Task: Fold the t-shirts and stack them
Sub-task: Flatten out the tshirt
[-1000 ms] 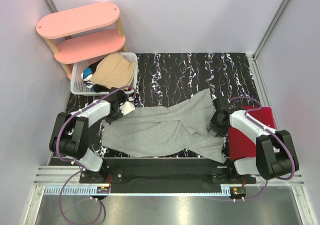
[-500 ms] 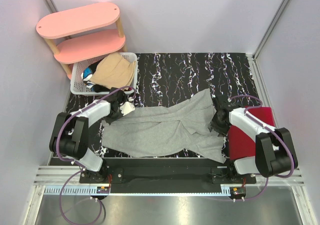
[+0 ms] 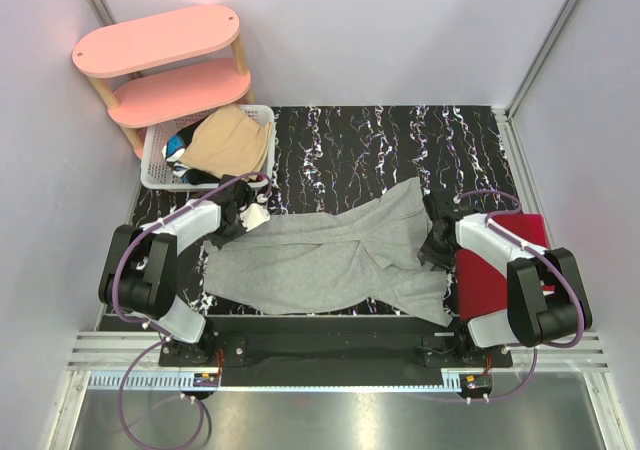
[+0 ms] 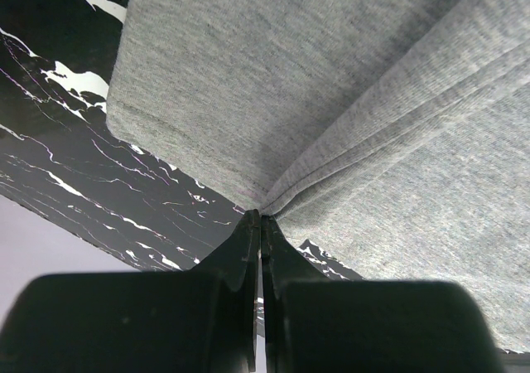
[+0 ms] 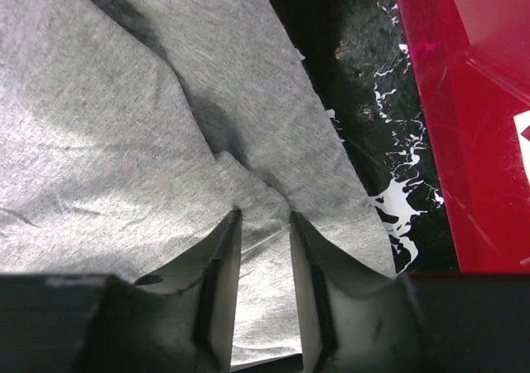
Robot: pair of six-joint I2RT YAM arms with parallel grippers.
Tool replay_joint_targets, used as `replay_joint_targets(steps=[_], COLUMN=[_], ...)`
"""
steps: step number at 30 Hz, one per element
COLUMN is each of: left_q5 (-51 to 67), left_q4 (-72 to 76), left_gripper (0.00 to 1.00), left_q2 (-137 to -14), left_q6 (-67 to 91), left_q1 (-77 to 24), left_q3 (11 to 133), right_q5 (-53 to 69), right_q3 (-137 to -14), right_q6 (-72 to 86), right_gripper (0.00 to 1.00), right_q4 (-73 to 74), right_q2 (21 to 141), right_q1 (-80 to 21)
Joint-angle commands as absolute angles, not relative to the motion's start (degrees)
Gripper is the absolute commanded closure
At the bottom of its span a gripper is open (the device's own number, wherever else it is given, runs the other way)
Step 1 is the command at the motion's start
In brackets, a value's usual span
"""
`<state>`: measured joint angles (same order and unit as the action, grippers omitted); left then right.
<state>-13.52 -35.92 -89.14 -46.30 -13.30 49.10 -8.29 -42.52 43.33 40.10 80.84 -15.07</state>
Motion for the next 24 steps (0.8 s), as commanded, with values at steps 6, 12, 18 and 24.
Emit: replay_joint_targets(steps=[6,12,18,24], left_q5=[-14.77,-14.77,-15.03,-15.03], left_q4=[-35.86,-35.86,-35.77,-35.51], left_gripper=[1.0,1.0,1.0,1.0], left_q2=[-88.86,-88.86,-88.77,-88.94], left_q6=[-46.49,-46.41,-46.58,-46.58], left_q1=[-13.27,-13.27,-13.18,-13.18], left_q3=[49.13,49.04,48.96,48.96], right_q5=[-9.05,-9.05,-7.91,-6.15], right_q3=[-45.62,-45.88,-46.06,-43.33], right_q6=[42.89,42.8,42.8,44.3], right_gripper=[0.81,1.0,0.97,0.61], right_q4=[39.9,39.82,39.73,39.9], right_q2=[79.8,79.8,80.16,77.79], right_q1=[-15.56,-15.56,-15.47,-15.56])
